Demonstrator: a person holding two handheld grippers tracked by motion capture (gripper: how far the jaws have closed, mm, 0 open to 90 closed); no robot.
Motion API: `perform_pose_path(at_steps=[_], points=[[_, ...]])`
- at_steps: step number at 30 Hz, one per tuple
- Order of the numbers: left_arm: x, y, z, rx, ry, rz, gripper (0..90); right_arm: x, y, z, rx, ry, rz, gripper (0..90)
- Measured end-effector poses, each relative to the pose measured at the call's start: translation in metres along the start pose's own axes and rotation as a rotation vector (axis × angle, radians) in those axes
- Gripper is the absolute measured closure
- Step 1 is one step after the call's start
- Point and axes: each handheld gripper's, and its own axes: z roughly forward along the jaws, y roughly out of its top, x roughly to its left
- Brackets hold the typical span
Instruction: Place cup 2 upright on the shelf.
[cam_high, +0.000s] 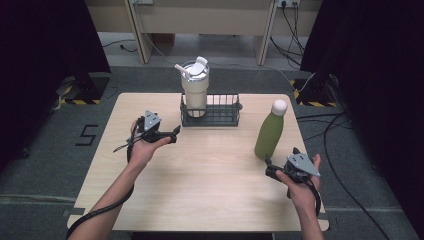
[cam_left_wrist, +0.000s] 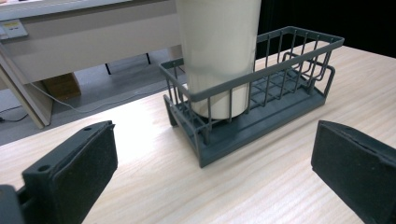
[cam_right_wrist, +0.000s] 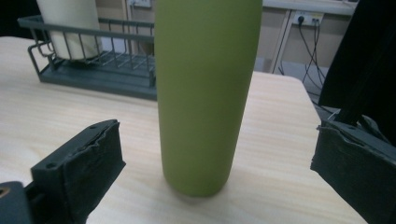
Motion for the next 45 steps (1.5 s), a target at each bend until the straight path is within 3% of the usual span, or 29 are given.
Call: perform_pose_path(at_steps=[9,26,45], points=[[0.003,-0.008,-0.017,-0.018,0.016,-0.006,0.0,0.003,0.018,0.009,-0.04,0.0,0.008,3.7],[0.004,-0.029,-0.048,-0.024,0.024,-0.008,0.0,0.001,0.04,0.042,-0.056,0.0,0.023,8.5],[0.008,-0.047,-0.068,-0.03,0.016,-0.055,0.0,0.001,0.048,0.07,-0.04,0.027,0.036,17.8]])
